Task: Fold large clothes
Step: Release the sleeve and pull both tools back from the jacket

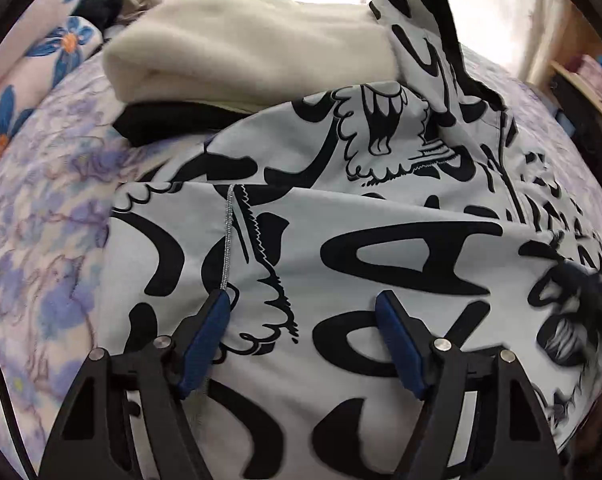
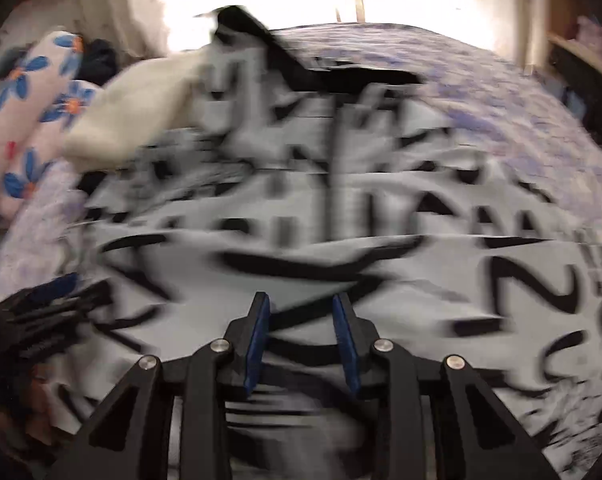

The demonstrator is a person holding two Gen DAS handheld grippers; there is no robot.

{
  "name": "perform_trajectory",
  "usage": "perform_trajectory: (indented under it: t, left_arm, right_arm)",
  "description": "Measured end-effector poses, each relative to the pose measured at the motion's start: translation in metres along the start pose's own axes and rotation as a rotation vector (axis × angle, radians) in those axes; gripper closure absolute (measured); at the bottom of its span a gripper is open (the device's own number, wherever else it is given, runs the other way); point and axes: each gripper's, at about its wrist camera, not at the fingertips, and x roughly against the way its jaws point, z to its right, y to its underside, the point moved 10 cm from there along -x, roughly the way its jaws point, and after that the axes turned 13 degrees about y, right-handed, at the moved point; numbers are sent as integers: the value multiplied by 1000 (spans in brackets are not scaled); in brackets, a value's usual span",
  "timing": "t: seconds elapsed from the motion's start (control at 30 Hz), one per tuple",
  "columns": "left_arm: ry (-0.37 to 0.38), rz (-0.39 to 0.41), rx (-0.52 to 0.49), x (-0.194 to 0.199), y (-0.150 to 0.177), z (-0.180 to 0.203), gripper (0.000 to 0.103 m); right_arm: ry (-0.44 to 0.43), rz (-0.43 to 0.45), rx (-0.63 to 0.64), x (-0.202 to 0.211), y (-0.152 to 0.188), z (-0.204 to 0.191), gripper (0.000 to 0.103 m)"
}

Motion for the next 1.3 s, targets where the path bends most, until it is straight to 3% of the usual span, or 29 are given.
perform_trajectory:
  t: [0.07, 0.13, 0.27, 0.4, 0.6, 0.7, 0.73, 0.83, 0.87, 0.93, 1.03, 1.3]
  left_arm:
    - [22, 13, -26, 6, 0, 1, 29]
    - [43, 6, -29, 10, 1, 2, 29]
    - [5, -14, -19, 26, 5, 4, 29]
    - [48, 4, -22, 61, 26, 19, 28]
    - [75, -27, -49, 87, 80, 42, 28]
    - [9, -41, -64, 85, 98, 28, 26]
    - [17, -47, -56, 83, 102, 25, 26]
    - [53, -34, -19, 87, 101, 20, 26]
    - [51, -35, -18, 88, 100, 20, 26]
    - [40, -38, -27, 90, 101, 22, 26]
    - [0, -41, -53, 93, 102, 24, 26]
    - [-21, 12, -63, 133, 106, 36, 26]
  right_arm:
    - [61, -32, -51, -11, 5, 39, 73]
    - [-2, -63, -115, -14, 12, 61, 67]
    - [0, -79, -158, 4, 17, 79, 66]
    - [-123, -29, -134, 48, 23, 51, 64]
    - [-305, -23, 72, 96, 65, -41, 64]
    - [-241, 8, 178, 94, 80, -58, 64]
    - [-190, 12, 198, 86, 82, -54, 64]
    - [-45, -13, 132, 66, 81, -10, 65]
    - [-38, -22, 91, 65, 80, 5, 65]
    - [-102, -59, 19, 67, 83, 26, 69]
    - [-22, -60, -3, 74, 89, 55, 67]
    - [-72, -37, -96, 108, 107, 86, 67]
